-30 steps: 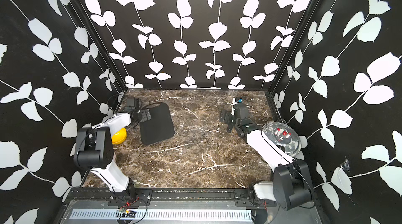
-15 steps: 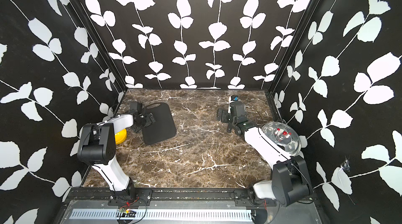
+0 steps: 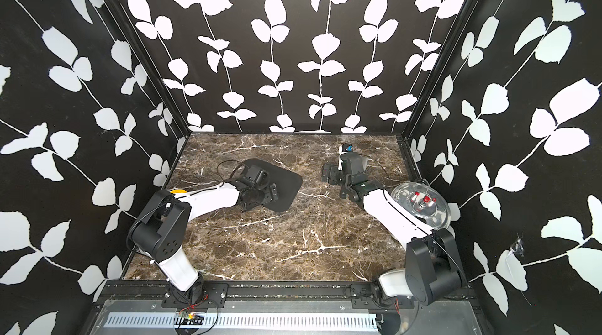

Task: Align the knife with the edge of the cutting board
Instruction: Adjust the work surface at the center of the board.

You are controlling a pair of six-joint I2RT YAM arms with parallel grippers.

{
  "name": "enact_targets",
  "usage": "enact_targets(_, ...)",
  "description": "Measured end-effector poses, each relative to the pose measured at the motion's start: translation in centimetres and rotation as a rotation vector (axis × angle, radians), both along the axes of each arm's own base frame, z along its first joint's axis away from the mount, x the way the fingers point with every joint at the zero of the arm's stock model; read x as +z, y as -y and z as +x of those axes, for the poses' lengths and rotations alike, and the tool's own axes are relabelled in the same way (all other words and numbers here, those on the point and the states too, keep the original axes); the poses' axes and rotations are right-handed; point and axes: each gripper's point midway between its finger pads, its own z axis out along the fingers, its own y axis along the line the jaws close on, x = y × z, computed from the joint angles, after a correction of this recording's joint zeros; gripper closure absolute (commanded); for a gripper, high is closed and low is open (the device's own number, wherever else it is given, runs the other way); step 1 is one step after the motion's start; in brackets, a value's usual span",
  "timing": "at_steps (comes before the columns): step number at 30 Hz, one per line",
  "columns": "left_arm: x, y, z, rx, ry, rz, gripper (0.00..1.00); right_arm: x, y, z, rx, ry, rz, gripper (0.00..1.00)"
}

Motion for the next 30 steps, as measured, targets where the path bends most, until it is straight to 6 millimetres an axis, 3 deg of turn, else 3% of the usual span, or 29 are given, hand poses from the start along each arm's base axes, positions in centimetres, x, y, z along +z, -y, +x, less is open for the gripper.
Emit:
enact_targets(3, 2.5, -0.9, 2.1, -0.004, 0.041, 0.044, 0.02, -0.4, -0.7, -0.3, 0.017, -0.014, -0.002, 0.00)
enact_targets(7, 7.0, -2.1, 7.2, -0.025, 0.153, 0.072, 0.02, -1.1, -2.3, -1.1, 0.045, -0.039, 0.008, 0.00)
enact_targets(10, 8.1, -4.3, 10.4, -0.027, 0.200, 0.110, 0.02, -2.0, -4.5, -2.3, 0.083, -0.071, 0.021, 0.01)
enact_targets(13, 6.7, -6.7, 12.5, -0.037, 0.187, 0.163, 0.02, -4.0, -7.4, -3.6, 0.130, -0.128, 0.033, 0.00)
enact_targets(18, 2.0, -9.5, 15.6, -0.073, 0.113, 0.214, 0.01, -8.8, -12.1, -5.5, 0.177, -0.268, 0.033, 0.00)
enact_targets(23, -1.4, -9.6, 16.5, -0.137, 0.050, 0.226, 0.01, -11.3, -15.9, -5.2, 0.175, -0.354, 0.082, 0.00)
enact_targets(26, -1.5, -9.2, 16.5, -0.166, 0.045, 0.216, 0.01, -12.2, -17.1, -4.4, 0.155, -0.383, 0.116, 0.00)
enact_targets(30, -1.6, -8.5, 16.1, -0.181, 0.051, 0.176, 0.02, -13.0, -17.1, -4.3, 0.117, -0.408, 0.131, 0.00)
